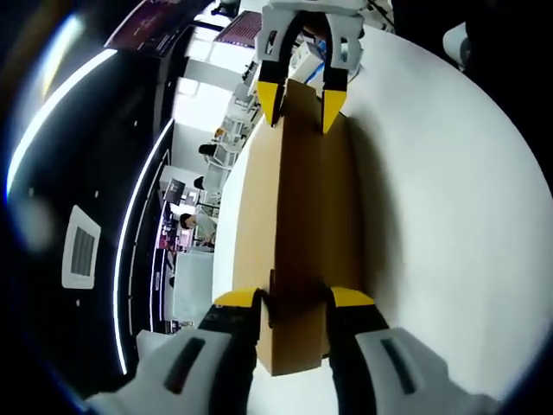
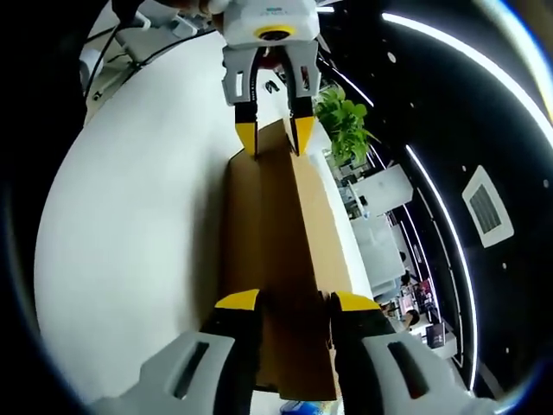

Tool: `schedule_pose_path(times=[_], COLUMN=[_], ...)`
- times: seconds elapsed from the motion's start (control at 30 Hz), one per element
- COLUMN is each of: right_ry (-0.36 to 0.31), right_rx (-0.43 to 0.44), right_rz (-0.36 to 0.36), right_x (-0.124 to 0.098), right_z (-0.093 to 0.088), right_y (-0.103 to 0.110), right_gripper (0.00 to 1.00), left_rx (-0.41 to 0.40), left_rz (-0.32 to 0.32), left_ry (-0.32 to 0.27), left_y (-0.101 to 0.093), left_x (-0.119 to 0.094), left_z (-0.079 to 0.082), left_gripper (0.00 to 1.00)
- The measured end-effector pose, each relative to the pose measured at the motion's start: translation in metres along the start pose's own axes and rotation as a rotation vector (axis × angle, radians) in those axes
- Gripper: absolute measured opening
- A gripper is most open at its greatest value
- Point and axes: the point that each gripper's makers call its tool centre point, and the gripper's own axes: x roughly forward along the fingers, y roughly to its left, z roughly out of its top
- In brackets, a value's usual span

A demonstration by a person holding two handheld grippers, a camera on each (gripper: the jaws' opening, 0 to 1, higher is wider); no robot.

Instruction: Operate the shoe box by opening the lid, removing the specified soft item, and placing it in the target area until the item is outside and the box remains undamaged.

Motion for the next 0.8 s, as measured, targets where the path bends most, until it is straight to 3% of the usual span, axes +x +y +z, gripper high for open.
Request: schedule_pose_path(times=[0.3, 0.47, 0.8], right_ry=[0.006, 0.01, 0.016], right_rx=[-0.025, -0.042, -0.052], right_rz=[-0.001, 0.001, -0.008], right_x=[0.003, 0.005, 0.005], right_z=[-0.003, -0.005, -0.006], right_y=[0.006, 0.015, 0.014], right_gripper=[0.32, 0.4, 0.38], left_rx=[0.003, -0.017, -0.016], left_rz=[0.015, 0.031, 0.053], left_ry=[0.007, 0.016, 0.013], left_y=[-0.005, -0.011, -0.012], left_x=[0.004, 0.007, 0.007], left_z=[-0.002, -0.003, -0.004], left_gripper=[0.3, 0.31, 0.33])
